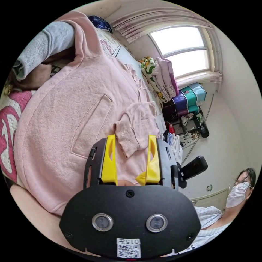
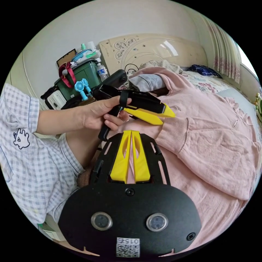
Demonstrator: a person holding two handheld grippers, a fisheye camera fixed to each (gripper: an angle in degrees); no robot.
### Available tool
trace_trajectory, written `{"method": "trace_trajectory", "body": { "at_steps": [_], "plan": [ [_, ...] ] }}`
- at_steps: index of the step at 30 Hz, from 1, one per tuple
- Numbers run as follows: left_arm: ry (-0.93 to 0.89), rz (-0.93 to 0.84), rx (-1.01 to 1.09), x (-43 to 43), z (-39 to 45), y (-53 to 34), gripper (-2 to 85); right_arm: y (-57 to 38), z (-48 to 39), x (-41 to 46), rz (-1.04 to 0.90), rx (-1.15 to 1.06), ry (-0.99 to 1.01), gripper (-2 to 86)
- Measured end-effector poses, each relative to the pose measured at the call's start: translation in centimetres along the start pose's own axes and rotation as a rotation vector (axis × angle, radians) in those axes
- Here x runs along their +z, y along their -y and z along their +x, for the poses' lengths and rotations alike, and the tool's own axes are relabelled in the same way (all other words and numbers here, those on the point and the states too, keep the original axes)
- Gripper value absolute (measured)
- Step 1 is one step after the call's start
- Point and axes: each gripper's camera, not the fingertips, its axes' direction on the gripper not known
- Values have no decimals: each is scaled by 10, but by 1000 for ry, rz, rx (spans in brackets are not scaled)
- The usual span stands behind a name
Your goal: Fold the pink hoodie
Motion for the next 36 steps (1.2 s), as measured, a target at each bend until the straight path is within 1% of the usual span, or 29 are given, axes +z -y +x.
{"method": "trace_trajectory", "body": {
  "at_steps": [3, 5, 7, 9, 12, 13, 15, 16, 17, 18, 20, 24, 26, 30, 33, 35, 36],
  "plan": [
    [35, -14, 23, 11, 13, 9, 164, -7, 11, -17, 41, 79, -8, 21],
    [116, 36, 89, 5, 31, 11, 161, -17, 27, -35, 91, 192, -86, 54],
    [183, 76, 125, -1, 39, 13, 157, -22, 33, -44, 102, 222, -134, 70],
    [183, 64, 121, 2, 38, 19, 150, -21, 31, -45, 80, 194, -155, 79],
    [157, -58, 124, 27, 36, 28, 114, -11, 13, -31, -47, 93, -204, 95],
    [184, -89, 148, 36, 40, 28, 90, -7, 4, -20, -116, 55, -244, 104],
    [255, -77, 167, 40, 47, 27, 40, -3, -6, -2, -210, 8, -315, 100],
    [256, -90, 164, 43, 46, 27, 18, -2, -8, 9, -267, -2, -357, 83],
    [206, -116, 157, 44, 45, 28, 10, 0, -10, 7, -246, -7, -362, 58],
    [171, -122, 165, 43, 45, 28, 8, 1, -10, 6, -249, -6, -354, 41],
    [120, -59, 190, 24, 55, 23, 2, 0, -7, -4, -221, 22, -327, 13],
    [50, -43, 235, -5, 74, 12, 0, 2, -16, -32, -166, -53, -343, 4],
    [75, -34, 274, -24, 83, 0, 0, 0, -10, -48, -139, -57, -320, 2],
    [169, -55, 265, -28, 71, -13, 1, 0, 8, -68, -122, -30, -260, 0],
    [139, -54, 212, -17, 52, -16, 0, 1, 29, -81, -110, 24, -200, -1],
    [151, -59, 177, -8, 43, -16, 1, 0, 49, -98, -90, 48, -85, 1],
    [157, -65, 174, -6, 42, -16, 2, -1, 55, -104, -79, 62, -63, 2]
  ]
}}
